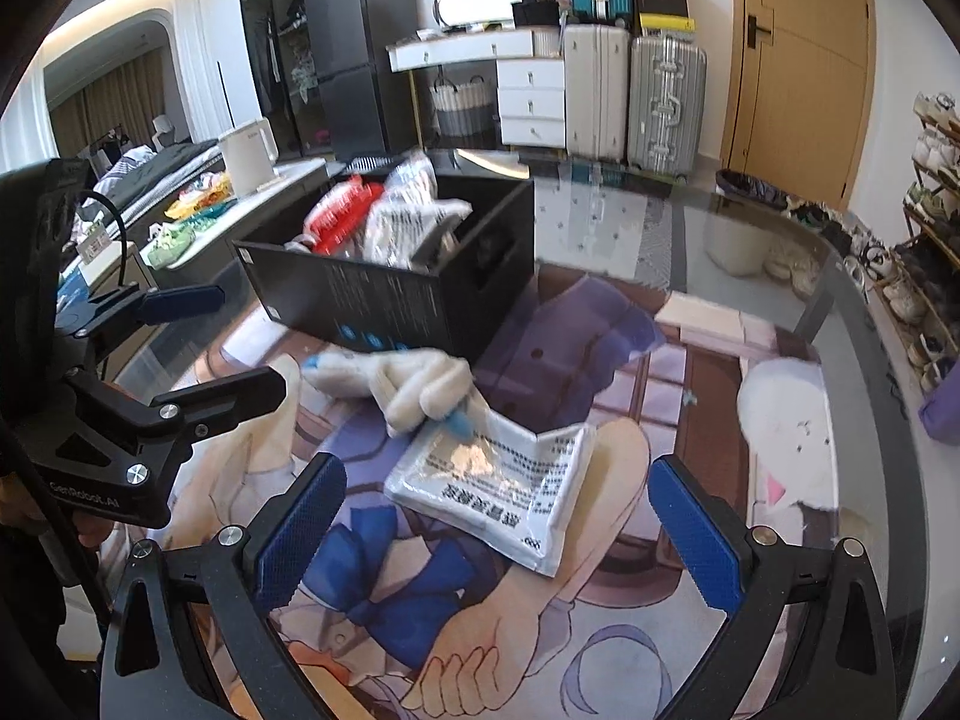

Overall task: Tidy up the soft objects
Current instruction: 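Move both tools back from the box toward the plush toy and second packet, then grasp the white plush toy with the left gripper while the right grasps the second white packet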

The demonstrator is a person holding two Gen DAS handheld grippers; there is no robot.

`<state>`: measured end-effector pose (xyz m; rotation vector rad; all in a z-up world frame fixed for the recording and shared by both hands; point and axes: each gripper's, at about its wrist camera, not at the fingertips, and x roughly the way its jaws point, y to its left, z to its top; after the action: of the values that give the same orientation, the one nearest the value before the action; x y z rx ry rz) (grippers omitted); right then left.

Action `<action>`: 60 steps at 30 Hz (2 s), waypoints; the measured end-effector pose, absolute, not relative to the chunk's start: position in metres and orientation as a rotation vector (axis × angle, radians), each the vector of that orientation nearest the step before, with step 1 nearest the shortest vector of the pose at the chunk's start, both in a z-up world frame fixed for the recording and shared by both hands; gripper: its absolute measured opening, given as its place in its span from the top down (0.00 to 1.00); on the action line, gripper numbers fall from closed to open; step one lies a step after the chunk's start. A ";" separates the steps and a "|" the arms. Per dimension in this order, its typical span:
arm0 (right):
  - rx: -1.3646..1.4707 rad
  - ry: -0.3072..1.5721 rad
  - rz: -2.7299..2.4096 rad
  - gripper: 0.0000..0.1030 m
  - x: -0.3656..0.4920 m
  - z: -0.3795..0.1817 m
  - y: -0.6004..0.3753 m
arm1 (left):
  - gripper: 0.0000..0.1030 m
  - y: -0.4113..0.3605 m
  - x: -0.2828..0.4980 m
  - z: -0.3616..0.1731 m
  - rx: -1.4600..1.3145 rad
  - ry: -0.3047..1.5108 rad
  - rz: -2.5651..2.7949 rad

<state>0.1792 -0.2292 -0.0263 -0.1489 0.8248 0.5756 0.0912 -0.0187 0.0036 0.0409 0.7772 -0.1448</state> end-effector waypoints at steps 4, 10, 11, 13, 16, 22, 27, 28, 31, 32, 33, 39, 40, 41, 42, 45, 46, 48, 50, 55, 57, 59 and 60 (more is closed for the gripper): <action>-0.157 0.855 0.576 0.01 0.183 -0.034 -0.226 | 0.00 -0.023 0.098 -0.004 0.051 0.796 -0.151; -0.179 0.888 0.580 0.01 0.190 -0.042 -0.220 | 0.00 -0.027 0.106 -0.012 0.061 0.825 -0.161; -0.187 0.894 0.584 0.01 0.191 -0.043 -0.218 | 0.00 -0.027 0.108 -0.013 0.062 0.829 -0.162; -0.201 0.901 0.587 0.01 0.193 -0.045 -0.216 | 0.00 -0.027 0.111 -0.014 0.063 0.836 -0.161; -0.225 0.913 0.599 0.01 0.197 -0.048 -0.211 | 0.00 -0.027 0.115 -0.016 0.054 0.847 -0.162; -0.258 0.928 0.617 0.01 0.202 -0.054 -0.205 | 0.01 -0.025 0.119 -0.023 0.038 0.866 -0.181; -0.314 0.929 0.622 0.01 0.204 -0.059 -0.201 | 0.02 -0.030 0.122 -0.022 0.043 0.867 -0.207; -0.319 0.930 0.628 0.01 0.205 -0.060 -0.200 | 0.05 -0.031 0.123 -0.022 0.047 0.867 -0.212; -0.332 0.933 0.636 0.01 0.206 -0.062 -0.201 | 0.15 -0.033 0.127 -0.025 0.055 0.888 -0.229; -0.333 0.930 0.640 0.01 0.206 -0.062 -0.202 | 0.16 -0.034 0.128 -0.026 0.055 0.897 -0.237; -0.336 0.930 0.642 0.01 0.206 -0.062 -0.202 | 0.20 -0.035 0.129 -0.026 0.054 0.902 -0.248; -0.348 0.927 0.655 0.01 0.208 -0.062 -0.201 | 0.40 -0.041 0.129 -0.025 0.073 0.911 -0.282; -0.349 0.928 0.658 0.01 0.208 -0.062 -0.200 | 0.46 -0.044 0.129 -0.025 0.081 0.909 -0.280; -0.351 0.929 0.663 0.01 0.208 -0.062 -0.200 | 0.49 -0.045 0.129 -0.024 0.085 0.907 -0.286; -0.354 0.929 0.666 0.01 0.208 -0.062 -0.199 | 0.53 -0.046 0.129 -0.024 0.088 0.906 -0.292; -0.360 0.933 0.685 0.01 0.210 -0.062 -0.199 | 0.61 -0.045 0.127 -0.023 0.100 0.904 -0.298; -0.361 0.935 0.691 0.01 0.210 -0.062 -0.199 | 0.62 -0.045 0.126 -0.022 0.102 0.903 -0.302; -0.362 0.943 0.709 0.01 0.211 -0.063 -0.199 | 0.65 -0.045 0.124 -0.022 0.109 0.902 -0.306; -0.366 0.947 0.727 0.01 0.213 -0.063 -0.198 | 0.68 -0.045 0.121 -0.021 0.113 0.899 -0.312; -0.401 0.944 0.755 0.01 0.217 -0.061 -0.195 | 0.72 -0.041 0.114 -0.022 0.126 0.902 -0.310; -0.419 0.946 0.772 0.01 0.218 -0.061 -0.194 | 0.73 -0.038 0.112 -0.021 0.129 0.902 -0.306; -0.448 0.938 0.787 0.01 0.218 -0.059 -0.192 | 0.74 -0.035 0.107 -0.022 0.131 0.904 -0.302; -0.456 0.937 0.794 0.01 0.218 -0.059 -0.192 | 0.75 -0.033 0.105 -0.022 0.132 0.904 -0.300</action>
<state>0.2176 -0.1918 -0.0590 -0.4558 0.9369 0.7939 0.1051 -0.0329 -0.0222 0.1322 0.9044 -0.2995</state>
